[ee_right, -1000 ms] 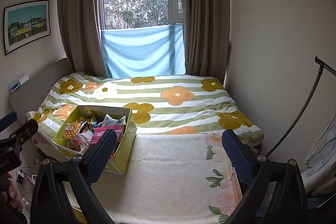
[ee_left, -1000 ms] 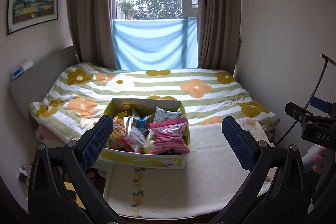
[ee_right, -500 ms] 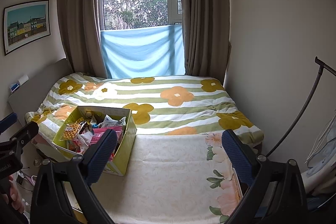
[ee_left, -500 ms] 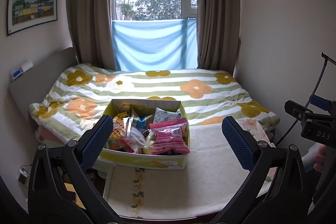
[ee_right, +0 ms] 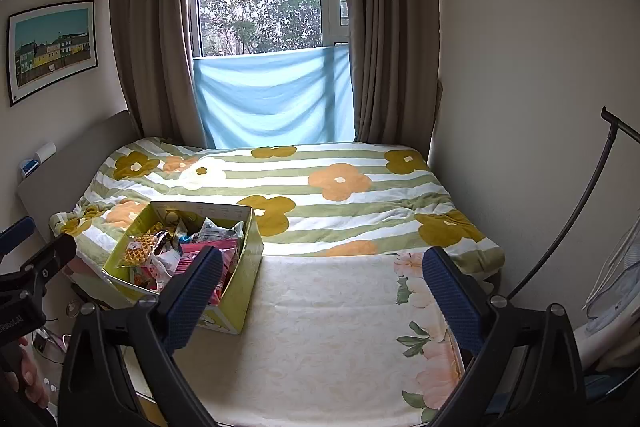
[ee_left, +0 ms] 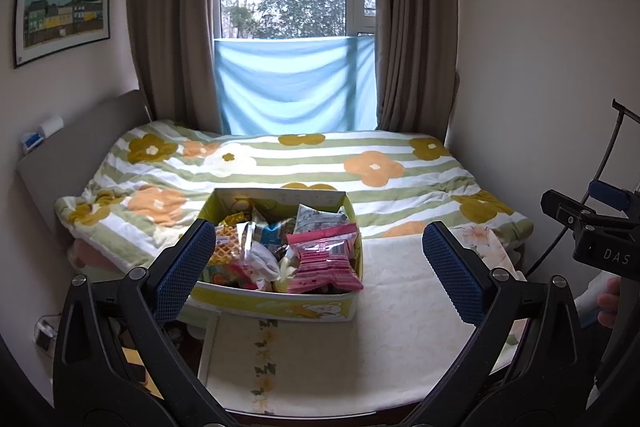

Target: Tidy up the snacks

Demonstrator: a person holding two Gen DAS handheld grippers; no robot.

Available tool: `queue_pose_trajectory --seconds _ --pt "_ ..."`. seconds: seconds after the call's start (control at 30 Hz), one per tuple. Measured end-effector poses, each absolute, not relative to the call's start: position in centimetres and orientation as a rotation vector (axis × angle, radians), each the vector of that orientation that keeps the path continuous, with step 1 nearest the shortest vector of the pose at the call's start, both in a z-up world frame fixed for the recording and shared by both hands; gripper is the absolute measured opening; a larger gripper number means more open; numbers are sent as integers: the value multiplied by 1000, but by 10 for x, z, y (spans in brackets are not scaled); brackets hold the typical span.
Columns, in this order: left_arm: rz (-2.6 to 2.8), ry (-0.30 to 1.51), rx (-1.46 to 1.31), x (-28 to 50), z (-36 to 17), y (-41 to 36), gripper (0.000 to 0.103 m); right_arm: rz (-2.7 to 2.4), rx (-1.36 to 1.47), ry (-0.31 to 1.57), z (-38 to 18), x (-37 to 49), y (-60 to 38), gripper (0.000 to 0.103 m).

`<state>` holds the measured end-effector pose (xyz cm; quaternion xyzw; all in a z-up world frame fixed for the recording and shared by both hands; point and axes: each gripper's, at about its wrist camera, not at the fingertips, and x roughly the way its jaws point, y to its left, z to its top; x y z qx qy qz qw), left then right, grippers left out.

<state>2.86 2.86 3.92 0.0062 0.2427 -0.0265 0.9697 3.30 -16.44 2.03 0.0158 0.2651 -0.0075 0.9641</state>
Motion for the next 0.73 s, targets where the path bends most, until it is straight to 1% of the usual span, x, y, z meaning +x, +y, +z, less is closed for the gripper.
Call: queue_pose_trajectory --seconds 0.47,0.73 --pt "21 494 26 24 36 31 103 -4 29 535 21 30 -161 99" --pt "11 505 -15 28 29 36 103 26 11 548 19 33 -161 99"
